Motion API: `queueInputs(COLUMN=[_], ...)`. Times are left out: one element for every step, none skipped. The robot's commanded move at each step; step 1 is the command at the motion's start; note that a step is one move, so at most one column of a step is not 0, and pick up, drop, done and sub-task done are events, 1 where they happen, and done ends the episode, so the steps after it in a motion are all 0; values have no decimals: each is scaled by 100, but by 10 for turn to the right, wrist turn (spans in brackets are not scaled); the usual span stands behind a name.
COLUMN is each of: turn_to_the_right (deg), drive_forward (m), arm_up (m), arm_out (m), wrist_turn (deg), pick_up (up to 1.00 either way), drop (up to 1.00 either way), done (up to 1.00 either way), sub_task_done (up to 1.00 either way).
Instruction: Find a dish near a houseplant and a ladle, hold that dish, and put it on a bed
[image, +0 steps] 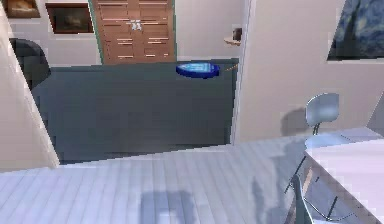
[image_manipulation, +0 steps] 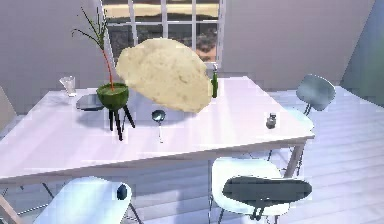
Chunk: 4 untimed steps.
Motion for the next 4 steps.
queueInputs(turn_to_the_right=[-240,300,0,300], drive_forward=[0,0,60,0], arm_up=[0,0,0,0], arm_out=[0,0,0,0], wrist_turn=[0,0,0,0], pick_up=[0,0,0,0], drop=[0,0,0,0], done=[0,0,0,0], sub_task_done=[0,0,0,0])
